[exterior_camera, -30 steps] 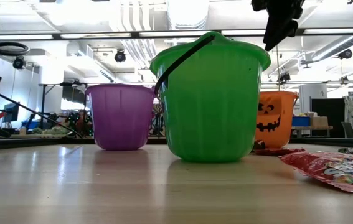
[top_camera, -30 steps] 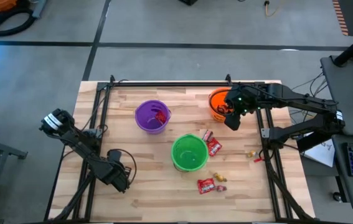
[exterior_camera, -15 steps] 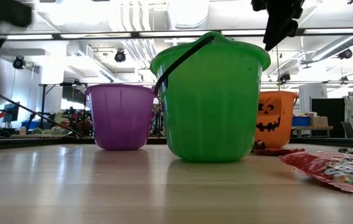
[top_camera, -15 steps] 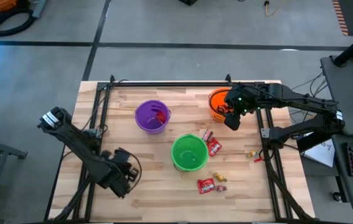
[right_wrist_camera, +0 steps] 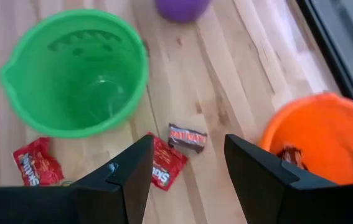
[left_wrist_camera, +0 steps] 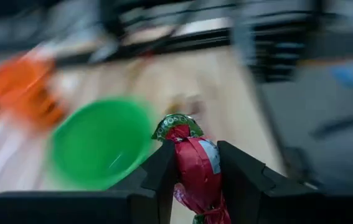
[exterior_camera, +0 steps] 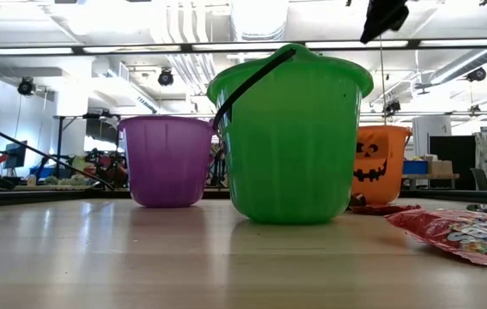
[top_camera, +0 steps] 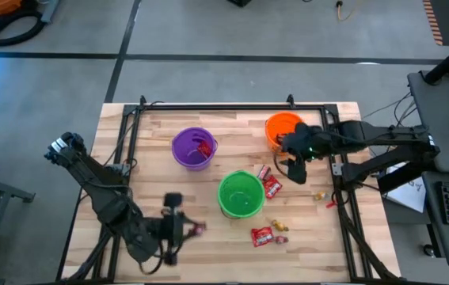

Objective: Organize candy in baskets
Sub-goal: Put the pink candy into the green bucket

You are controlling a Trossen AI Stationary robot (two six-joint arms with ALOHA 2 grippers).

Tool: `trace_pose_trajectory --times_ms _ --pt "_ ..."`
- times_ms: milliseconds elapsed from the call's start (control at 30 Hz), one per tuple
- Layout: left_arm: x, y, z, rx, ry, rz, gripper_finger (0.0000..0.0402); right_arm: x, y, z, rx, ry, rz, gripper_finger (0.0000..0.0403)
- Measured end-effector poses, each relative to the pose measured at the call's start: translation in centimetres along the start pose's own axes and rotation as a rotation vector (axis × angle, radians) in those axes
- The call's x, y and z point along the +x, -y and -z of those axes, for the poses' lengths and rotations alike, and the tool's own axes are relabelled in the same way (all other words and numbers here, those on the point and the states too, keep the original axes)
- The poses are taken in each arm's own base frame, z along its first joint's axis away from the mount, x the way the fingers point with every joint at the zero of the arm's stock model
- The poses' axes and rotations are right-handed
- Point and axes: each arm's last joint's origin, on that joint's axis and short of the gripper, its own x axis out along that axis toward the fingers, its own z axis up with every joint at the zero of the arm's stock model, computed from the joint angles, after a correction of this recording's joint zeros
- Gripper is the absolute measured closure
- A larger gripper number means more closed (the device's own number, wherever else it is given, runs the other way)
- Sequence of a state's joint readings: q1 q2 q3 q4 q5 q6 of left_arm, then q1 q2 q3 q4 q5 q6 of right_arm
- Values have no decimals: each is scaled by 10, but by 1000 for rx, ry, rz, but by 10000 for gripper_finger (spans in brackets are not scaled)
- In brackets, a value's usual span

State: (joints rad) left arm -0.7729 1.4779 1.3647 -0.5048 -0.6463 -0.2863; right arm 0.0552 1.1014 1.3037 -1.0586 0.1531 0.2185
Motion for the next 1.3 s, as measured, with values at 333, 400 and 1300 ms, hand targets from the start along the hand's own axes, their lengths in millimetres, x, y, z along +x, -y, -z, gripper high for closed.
trace_pose_trajectory --times_ms 333,400,1300 --pt "48 -42 4 119 124 -11 310 -8 -42 2 -149 139 -26 211" --pt "61 -58 9 81 168 -46 310 -8 -46 4 -176 155 -12 211" --pt "123 -120 91 -69 642 -88 310 20 -45 34 -197 305 1 211"
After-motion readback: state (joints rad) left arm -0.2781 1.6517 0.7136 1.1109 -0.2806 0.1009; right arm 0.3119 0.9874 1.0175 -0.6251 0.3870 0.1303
